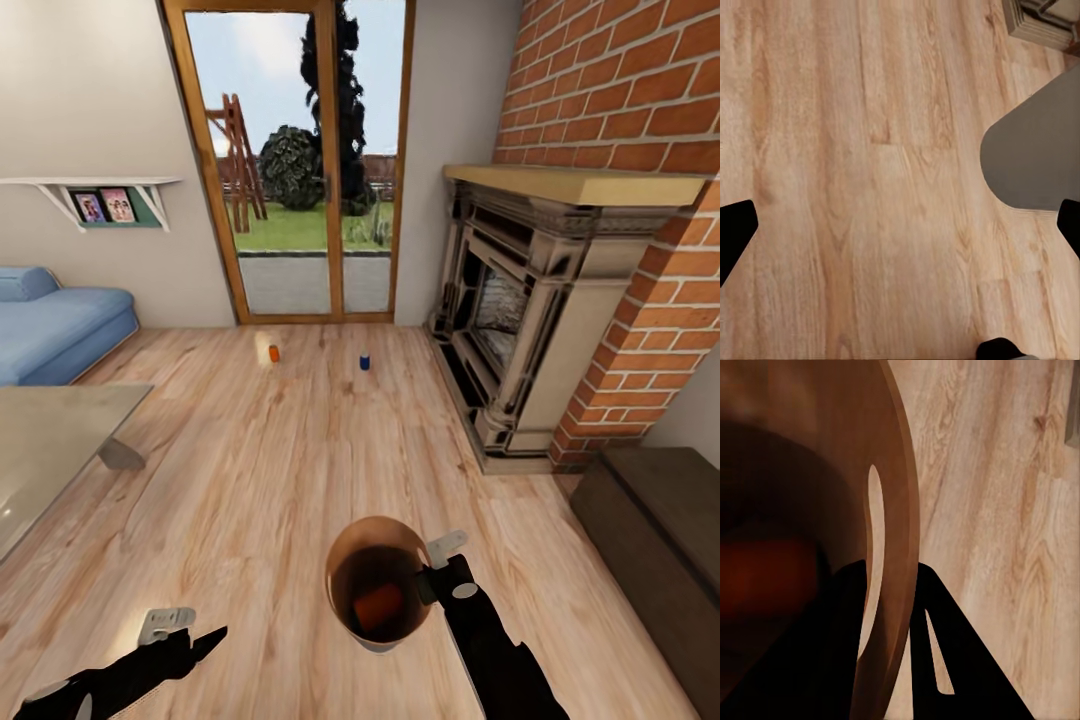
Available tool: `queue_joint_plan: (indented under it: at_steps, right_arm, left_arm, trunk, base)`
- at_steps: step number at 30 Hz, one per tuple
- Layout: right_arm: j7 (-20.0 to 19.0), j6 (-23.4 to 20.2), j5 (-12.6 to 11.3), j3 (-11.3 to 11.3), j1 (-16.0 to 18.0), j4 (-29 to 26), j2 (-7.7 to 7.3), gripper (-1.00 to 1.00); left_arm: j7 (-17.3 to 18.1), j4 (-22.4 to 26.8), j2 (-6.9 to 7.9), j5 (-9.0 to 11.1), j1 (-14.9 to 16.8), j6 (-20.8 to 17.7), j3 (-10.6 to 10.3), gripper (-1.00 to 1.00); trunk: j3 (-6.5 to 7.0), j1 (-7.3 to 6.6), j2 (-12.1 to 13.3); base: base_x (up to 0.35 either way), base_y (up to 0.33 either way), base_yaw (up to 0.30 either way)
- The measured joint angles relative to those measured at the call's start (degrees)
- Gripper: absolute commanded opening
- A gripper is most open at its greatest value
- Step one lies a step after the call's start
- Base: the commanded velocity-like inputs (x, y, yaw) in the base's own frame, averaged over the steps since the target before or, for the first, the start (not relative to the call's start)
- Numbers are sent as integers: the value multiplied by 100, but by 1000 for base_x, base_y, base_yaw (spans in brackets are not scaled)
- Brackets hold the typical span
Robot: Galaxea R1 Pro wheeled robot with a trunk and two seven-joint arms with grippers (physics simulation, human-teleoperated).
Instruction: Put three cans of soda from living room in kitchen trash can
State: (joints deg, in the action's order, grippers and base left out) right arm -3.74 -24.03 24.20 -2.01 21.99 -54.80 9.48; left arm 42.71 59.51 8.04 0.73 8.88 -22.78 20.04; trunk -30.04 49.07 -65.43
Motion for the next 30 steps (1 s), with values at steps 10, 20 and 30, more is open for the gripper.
queue_joint_plan:
  at_steps: [10,20,30]
  right_arm:
    - [0,4,0,-5,3,2,0,-100]
    - [0,13,-10,-9,3,8,0,-100]
    - [0,22,-11,-9,0,9,0,-100]
  left_arm:
    - [8,-64,-1,0,0,1,2,100]
    - [9,-83,0,6,0,1,0,100]
    - [9,-190,-4,13,0,212,8,100]
  trunk:
    - [0,0,0]
    - [0,0,0]
    - [0,0,0]
  base:
    - [339,117,0]
    - [339,145,0]
    - [339,153,0]
